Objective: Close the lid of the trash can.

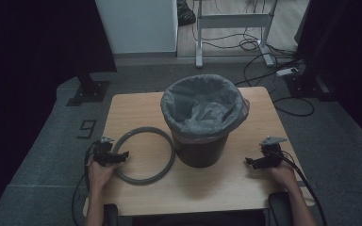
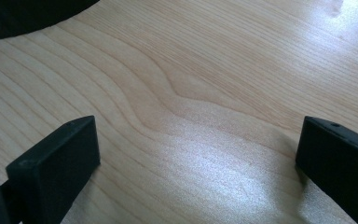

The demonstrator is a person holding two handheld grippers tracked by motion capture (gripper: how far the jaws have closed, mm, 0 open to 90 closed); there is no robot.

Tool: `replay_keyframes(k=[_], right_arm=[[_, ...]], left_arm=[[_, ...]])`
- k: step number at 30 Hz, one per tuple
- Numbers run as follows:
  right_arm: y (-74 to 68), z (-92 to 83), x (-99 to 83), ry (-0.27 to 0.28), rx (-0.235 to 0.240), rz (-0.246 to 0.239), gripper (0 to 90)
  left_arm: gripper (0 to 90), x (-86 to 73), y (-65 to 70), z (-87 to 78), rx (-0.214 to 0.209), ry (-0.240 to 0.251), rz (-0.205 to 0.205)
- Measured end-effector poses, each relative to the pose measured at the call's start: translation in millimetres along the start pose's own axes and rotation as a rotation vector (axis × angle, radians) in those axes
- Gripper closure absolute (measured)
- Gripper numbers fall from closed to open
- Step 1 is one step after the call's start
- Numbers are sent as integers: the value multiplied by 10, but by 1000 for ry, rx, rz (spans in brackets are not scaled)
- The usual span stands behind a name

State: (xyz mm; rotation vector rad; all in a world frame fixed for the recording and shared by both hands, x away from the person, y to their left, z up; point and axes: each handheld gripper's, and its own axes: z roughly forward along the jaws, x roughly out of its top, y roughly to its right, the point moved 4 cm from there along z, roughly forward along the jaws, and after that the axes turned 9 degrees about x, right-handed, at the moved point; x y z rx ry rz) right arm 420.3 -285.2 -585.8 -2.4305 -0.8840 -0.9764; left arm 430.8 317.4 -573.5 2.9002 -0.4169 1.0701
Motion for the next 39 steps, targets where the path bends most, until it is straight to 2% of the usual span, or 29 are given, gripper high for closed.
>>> replay_keyframes(k=[5, 17, 21, 22, 23, 25, 30, 32, 38, 39], right_arm=[[0, 0, 0, 0, 0, 0, 0], [-1, 0, -1, 0, 0, 1, 0], [-1, 0, -1, 0, 0, 1, 0], [-1, 0, -1, 0, 0, 1, 0], [-1, 0, -1, 0, 0, 1, 0], [-1, 0, -1, 0, 0, 1, 0], [-1, 0, -2, 0, 0, 1, 0], [-1, 0, -2, 0, 0, 1, 0], [-1, 0, -2, 0, 0, 1, 0], [-1, 0, -2, 0, 0, 1, 0]], left_arm=[[74, -14, 23, 40, 15, -2, 21], [113, -29, 7, 55, 28, 49, 2], [244, -21, -19, 38, 44, 50, -17], [244, -20, -39, 27, 52, 50, -29], [347, -23, -69, 12, 59, 53, -40], [405, -22, -86, 2, 68, 52, -50], [671, -3, -73, -13, 69, 44, -60], [750, 12, -61, -12, 71, 34, -65], [789, 50, -64, -9, 66, 6, -62], [790, 51, -74, -9, 56, 3, -76]])
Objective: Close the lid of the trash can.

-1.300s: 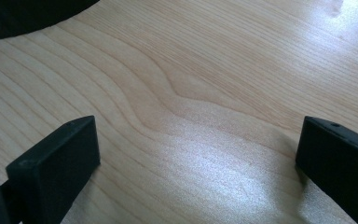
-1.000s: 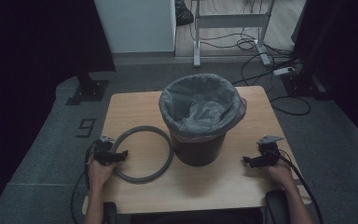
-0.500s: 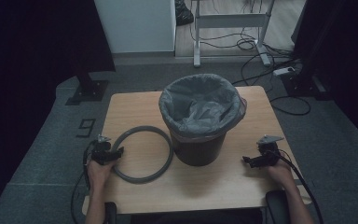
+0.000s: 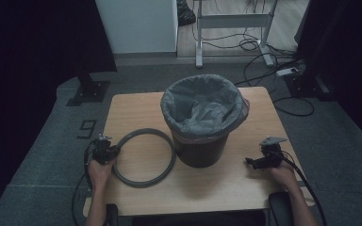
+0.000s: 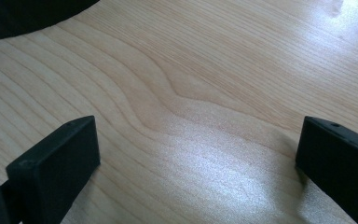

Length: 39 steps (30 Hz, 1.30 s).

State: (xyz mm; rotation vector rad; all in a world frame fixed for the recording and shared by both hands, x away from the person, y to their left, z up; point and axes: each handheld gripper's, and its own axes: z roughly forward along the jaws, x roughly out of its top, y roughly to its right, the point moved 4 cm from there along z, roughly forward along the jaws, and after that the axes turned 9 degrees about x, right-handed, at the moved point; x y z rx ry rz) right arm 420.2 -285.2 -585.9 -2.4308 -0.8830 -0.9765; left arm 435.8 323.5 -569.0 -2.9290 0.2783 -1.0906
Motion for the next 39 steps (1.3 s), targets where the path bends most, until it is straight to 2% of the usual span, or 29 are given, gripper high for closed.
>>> replay_keyframes(k=[5, 12, 26, 39], right_arm=[[0, 0, 0, 0, 0, 0, 0], [0, -1, -1, 0, -1, 0, 0], [-2, -1, -1, 1, -1, 1, 0], [-2, -2, -2, 0, -2, 1, 0]], left_arm=[[795, 13, -54, -4, -62, -25, -60], [796, 63, -145, -77, -118, -28, -104], [796, 272, -255, -301, -169, -23, -101], [795, 490, -377, -508, -182, -53, -100]])
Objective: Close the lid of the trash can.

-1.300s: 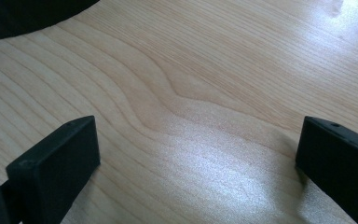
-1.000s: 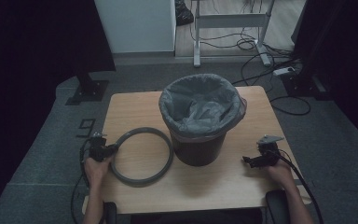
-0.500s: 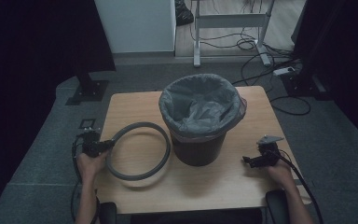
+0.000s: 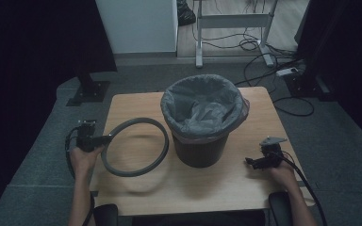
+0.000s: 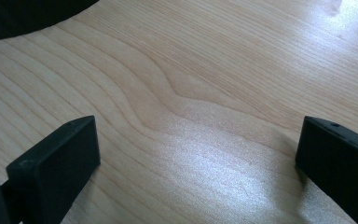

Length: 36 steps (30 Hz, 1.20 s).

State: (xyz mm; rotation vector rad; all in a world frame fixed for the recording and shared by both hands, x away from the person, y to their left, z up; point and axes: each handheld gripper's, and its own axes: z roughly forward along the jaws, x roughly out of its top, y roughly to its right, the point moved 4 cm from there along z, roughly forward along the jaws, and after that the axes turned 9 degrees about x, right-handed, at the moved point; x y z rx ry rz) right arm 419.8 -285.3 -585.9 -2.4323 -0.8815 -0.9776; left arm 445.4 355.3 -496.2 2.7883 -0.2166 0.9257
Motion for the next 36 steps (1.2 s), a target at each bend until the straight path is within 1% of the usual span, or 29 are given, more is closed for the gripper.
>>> replay_keyframes(k=[5, 7, 8, 14, 19, 21, 22, 23, 24, 26, 29, 31, 32, 34, 36], right_arm=[[0, 0, 0, 0, 0, 0, 0], [0, 0, 0, -1, -2, 0, 0], [0, 0, 0, 0, -2, 0, 0], [0, -2, 0, -2, -2, 0, 0], [0, -2, 0, -2, -2, 0, 0], [0, -2, 0, -2, -2, 0, 0], [0, -2, 0, -2, -2, 0, 0], [0, -2, 0, -2, -2, 0, 0], [0, -2, 0, -2, -2, 0, 0], [0, -2, 0, -2, -2, 0, 0], [0, -2, -1, -2, -3, 1, 0], [0, -2, -1, -2, -3, 1, 0], [0, -2, -1, -2, -3, 1, 0], [0, -2, -1, -1, -3, 1, 0], [0, -2, -1, -2, -3, 0, 0]], left_arm=[[794, 77, -18, -97, -1, 0, 6], [795, 116, -26, -144, -6, 1, 4], [795, 157, -35, -193, -4, -3, 2], [794, 276, -69, -327, -9, -16, -7], [794, 386, -87, -443, -8, -17, -12], [794, 405, -87, -464, -11, -17, -14], [794, 463, -86, -527, -11, -16, -16], [794, 463, -86, -527, -11, -16, -16], [794, 521, -82, -584, -14, -13, -18], [794, 571, -76, -637, -16, -14, -19], [794, 667, -64, -732, -7, -14, -12], [794, 695, -59, -762, -4, -14, -9], [794, 749, -51, -818, 0, -12, -5], [794, 767, -50, -840, 2, -11, -4], [794, 831, -52, -917, 2, -7, -6]])
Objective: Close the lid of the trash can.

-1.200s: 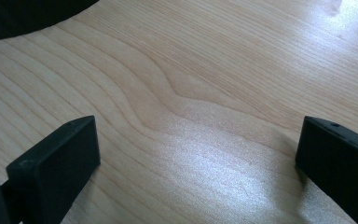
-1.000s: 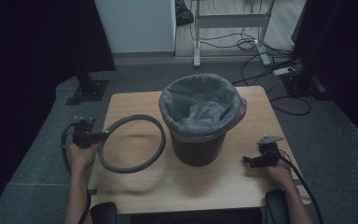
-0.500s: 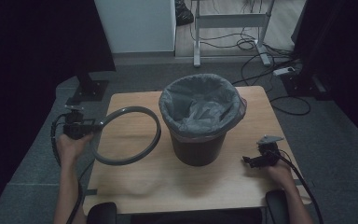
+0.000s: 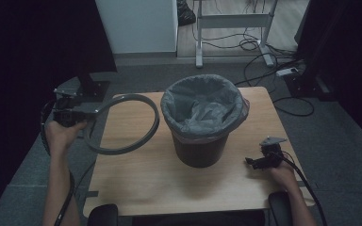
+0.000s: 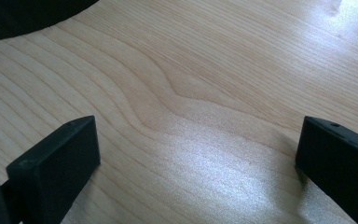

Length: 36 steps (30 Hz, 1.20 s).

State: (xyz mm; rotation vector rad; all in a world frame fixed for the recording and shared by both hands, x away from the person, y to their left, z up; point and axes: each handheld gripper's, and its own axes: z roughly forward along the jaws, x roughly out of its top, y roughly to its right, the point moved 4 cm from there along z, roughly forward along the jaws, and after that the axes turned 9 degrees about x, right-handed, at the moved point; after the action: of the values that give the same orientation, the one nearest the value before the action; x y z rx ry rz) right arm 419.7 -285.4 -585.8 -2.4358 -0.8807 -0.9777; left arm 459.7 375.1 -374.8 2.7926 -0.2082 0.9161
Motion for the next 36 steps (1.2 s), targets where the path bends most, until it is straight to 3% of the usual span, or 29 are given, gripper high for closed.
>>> replay_keyframes(k=[12, 16, 27, 36], right_arm=[[-1, 0, 1, 1, 0, 2, 0], [-1, 0, 0, 1, 0, 2, 0], [-2, 0, 1, 1, 0, 2, 0], [-2, 0, 1, 1, 0, 2, 0]], left_arm=[[793, 216, 7, -308, -16, 33, -14], [794, 323, 90, -437, -25, 58, 1], [793, 528, 418, -500, -57, 81, 66], [793, 691, 840, -340, -95, 79, 136]])
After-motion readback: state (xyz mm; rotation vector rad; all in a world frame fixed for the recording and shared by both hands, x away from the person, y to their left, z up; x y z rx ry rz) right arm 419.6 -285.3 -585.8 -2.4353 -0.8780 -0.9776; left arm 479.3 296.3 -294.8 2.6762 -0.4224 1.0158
